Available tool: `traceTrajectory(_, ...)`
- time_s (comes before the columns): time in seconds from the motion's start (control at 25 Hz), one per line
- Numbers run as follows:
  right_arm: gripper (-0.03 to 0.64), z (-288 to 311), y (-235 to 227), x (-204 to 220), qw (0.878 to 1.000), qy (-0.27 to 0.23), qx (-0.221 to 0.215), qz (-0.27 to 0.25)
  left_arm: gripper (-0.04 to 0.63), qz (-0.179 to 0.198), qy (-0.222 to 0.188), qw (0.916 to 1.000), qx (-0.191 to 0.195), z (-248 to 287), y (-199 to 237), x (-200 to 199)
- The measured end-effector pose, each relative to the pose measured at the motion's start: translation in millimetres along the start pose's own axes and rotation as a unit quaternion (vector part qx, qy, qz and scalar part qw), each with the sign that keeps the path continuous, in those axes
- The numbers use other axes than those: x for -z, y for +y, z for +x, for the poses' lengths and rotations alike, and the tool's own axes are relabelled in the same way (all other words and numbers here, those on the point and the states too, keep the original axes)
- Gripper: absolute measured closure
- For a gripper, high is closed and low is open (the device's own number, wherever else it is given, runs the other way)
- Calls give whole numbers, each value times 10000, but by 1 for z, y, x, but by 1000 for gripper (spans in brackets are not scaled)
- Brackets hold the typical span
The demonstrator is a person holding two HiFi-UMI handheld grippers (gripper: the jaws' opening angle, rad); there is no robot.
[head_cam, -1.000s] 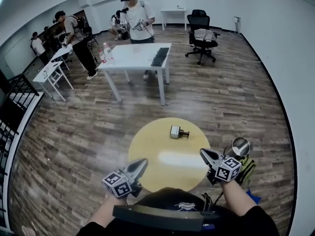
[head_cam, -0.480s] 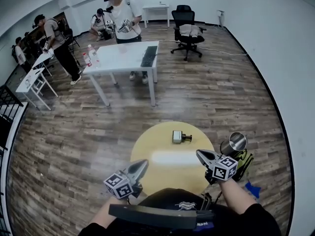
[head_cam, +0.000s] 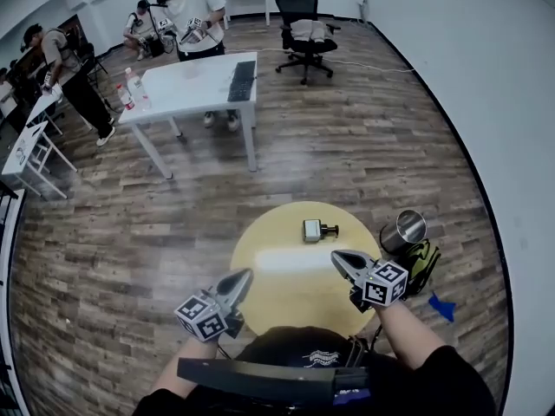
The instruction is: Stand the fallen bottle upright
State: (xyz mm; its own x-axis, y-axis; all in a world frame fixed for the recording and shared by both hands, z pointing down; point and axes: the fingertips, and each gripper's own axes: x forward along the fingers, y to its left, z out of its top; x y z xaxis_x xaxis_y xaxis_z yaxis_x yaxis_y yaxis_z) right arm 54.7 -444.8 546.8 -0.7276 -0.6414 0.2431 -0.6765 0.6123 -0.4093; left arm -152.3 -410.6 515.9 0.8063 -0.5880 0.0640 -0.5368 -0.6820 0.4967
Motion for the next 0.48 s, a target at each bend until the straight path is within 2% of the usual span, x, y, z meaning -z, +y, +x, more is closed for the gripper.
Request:
traceTrajectory(0.28,617,-8,-47,14,9992,310,-257,54,572,-154,-11,9998,-136,48,-26,23)
traceTrajectory(0.48,617,6,-72,22,9979,398,-436,249,572,-198,80,9994,-289,70,-27,36)
